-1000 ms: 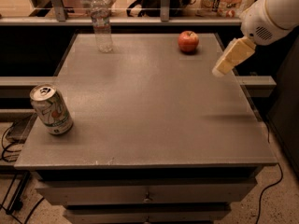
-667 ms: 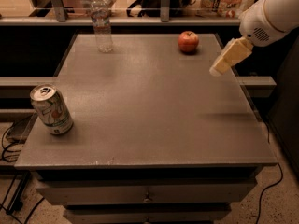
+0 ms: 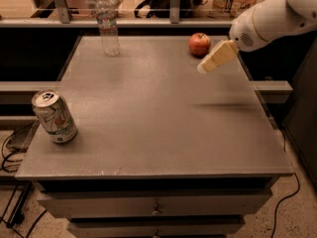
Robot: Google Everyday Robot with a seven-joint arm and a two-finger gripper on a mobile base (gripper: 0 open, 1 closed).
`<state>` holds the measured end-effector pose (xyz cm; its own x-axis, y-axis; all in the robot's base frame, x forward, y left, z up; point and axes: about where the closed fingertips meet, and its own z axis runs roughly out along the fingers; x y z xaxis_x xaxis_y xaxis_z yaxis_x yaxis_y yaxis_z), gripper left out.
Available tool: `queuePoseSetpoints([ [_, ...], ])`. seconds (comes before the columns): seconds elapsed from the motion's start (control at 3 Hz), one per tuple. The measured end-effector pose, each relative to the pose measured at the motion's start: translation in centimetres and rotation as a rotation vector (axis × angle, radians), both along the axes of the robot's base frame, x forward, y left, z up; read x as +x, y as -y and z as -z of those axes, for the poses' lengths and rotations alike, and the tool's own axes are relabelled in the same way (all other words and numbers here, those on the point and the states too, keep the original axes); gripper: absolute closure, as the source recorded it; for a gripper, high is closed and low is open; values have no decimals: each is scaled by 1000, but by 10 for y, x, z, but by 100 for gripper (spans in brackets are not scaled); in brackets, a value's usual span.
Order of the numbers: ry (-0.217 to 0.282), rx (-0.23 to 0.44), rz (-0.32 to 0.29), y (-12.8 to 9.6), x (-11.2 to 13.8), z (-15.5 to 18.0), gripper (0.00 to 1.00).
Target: Move apple near 7up can
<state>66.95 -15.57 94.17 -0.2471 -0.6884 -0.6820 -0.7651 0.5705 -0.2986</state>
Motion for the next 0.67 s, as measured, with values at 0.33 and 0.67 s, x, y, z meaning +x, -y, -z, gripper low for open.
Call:
queuePoseSetpoints([
  [0.33,-4,63,10,-16,28,12,0],
  [0.67,-3,100,34,-23,55,22,0],
])
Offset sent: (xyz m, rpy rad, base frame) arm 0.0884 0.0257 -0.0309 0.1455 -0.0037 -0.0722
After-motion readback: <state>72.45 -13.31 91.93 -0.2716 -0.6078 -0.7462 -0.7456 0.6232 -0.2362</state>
